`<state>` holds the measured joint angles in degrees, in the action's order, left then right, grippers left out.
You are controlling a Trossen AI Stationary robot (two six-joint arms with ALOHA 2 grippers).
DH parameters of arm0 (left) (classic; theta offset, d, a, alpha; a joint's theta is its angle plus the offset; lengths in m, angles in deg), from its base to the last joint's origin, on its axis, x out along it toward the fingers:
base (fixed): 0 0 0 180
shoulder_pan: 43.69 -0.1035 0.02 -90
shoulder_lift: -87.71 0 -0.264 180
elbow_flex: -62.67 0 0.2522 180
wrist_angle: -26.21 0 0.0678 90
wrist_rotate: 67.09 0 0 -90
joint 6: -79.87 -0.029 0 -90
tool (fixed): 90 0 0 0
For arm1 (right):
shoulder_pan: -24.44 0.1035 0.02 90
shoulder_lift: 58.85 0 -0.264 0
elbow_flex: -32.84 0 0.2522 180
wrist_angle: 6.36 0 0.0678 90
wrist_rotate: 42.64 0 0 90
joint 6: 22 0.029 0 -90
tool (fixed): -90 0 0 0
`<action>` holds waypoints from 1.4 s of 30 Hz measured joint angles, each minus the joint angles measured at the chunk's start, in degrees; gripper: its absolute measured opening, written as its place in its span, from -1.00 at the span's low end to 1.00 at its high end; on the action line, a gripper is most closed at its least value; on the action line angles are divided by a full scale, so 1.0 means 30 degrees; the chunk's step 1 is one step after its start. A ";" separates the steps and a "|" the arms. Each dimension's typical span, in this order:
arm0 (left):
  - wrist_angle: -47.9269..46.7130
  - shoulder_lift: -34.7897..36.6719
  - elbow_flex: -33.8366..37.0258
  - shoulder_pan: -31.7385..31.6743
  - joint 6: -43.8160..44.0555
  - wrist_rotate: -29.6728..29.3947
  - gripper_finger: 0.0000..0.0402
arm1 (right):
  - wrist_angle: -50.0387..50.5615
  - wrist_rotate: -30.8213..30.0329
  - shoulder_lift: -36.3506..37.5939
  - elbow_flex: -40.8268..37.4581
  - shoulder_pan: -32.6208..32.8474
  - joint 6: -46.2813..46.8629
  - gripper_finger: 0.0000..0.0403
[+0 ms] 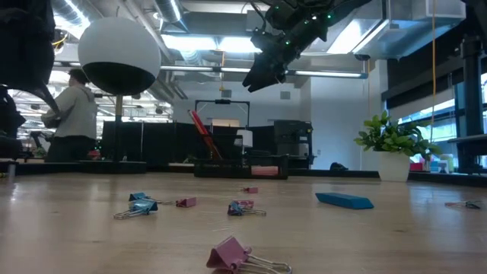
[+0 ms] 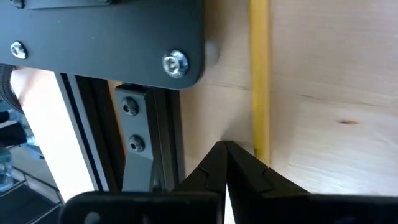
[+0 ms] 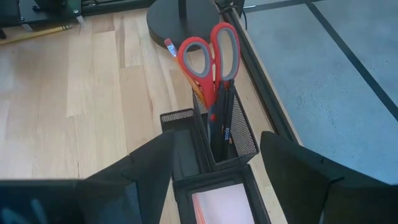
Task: Pick and place office supplies into organizer
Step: Put the yellow pencil into the black desk organizer
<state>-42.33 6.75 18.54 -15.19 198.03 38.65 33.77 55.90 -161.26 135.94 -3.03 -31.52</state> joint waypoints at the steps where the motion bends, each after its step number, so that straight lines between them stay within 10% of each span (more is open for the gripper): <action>1: 0.0037 0.0000 -0.0024 -0.0099 -0.0092 -0.0034 -0.99 | 0.0000 0.0000 0.0000 0.0000 -0.0007 0.0000 0.20; 42: 0.0662 0.0051 -0.0502 -0.1053 0.0564 -0.1288 -0.98 | 0.0015 -0.0007 0.0000 0.0000 -0.0004 -0.0925 0.20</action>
<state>-40.34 6.90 17.03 -18.35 199.72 34.79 33.82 55.88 -161.26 135.94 -3.04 -34.29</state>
